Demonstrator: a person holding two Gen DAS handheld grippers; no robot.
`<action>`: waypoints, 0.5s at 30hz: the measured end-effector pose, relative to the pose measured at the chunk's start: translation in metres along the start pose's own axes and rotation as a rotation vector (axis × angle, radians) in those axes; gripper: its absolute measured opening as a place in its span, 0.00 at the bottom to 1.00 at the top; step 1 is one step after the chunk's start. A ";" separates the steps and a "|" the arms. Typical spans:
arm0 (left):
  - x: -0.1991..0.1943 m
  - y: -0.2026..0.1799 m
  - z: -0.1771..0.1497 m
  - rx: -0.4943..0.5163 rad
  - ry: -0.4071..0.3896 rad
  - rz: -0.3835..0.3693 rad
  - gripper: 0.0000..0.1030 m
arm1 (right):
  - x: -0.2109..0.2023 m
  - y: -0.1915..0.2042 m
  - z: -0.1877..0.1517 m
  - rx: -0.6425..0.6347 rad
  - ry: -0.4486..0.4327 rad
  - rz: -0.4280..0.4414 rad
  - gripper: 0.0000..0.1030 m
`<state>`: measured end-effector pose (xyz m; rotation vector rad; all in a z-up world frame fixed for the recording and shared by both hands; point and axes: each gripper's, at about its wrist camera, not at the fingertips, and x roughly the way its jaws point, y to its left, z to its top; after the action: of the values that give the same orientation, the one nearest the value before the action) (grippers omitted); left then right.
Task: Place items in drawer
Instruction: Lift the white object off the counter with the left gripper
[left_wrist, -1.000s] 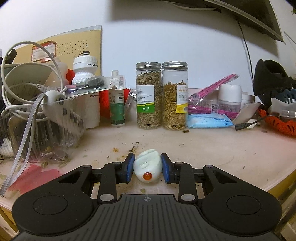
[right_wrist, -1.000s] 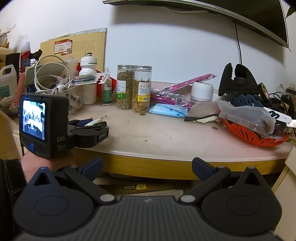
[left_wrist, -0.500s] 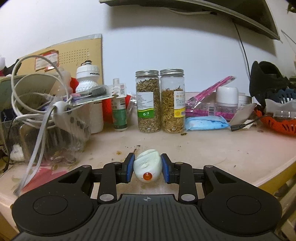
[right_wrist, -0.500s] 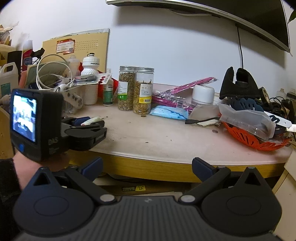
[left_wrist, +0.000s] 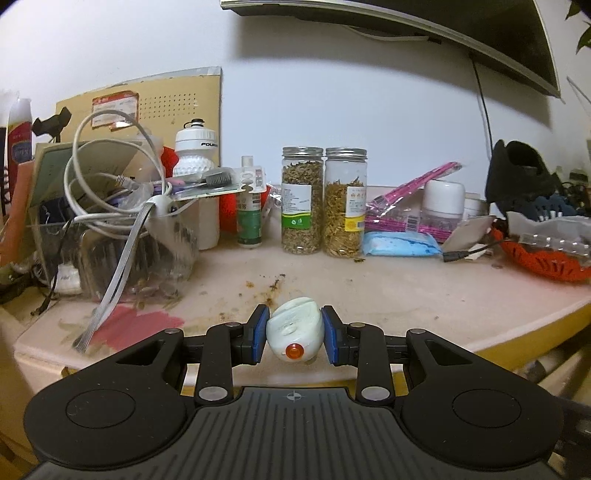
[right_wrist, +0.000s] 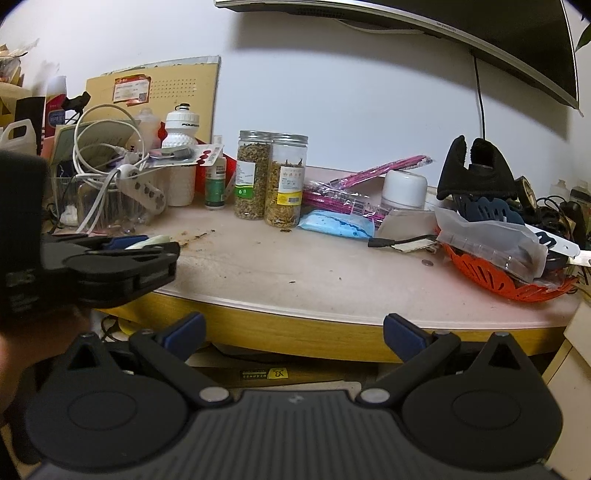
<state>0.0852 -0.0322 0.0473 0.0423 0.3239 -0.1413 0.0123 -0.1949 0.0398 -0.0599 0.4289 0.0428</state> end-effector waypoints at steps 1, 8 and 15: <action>-0.005 0.000 0.000 -0.003 0.003 -0.002 0.29 | 0.000 0.000 0.000 0.001 0.002 0.000 0.99; -0.034 -0.001 -0.005 0.001 0.013 -0.002 0.28 | 0.000 -0.001 -0.003 0.006 0.016 0.001 0.99; -0.057 0.004 -0.014 -0.007 0.039 0.011 0.28 | 0.000 -0.002 -0.005 0.012 0.029 0.001 0.99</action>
<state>0.0280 -0.0200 0.0522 0.0395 0.3633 -0.1286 0.0099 -0.1973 0.0351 -0.0489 0.4583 0.0405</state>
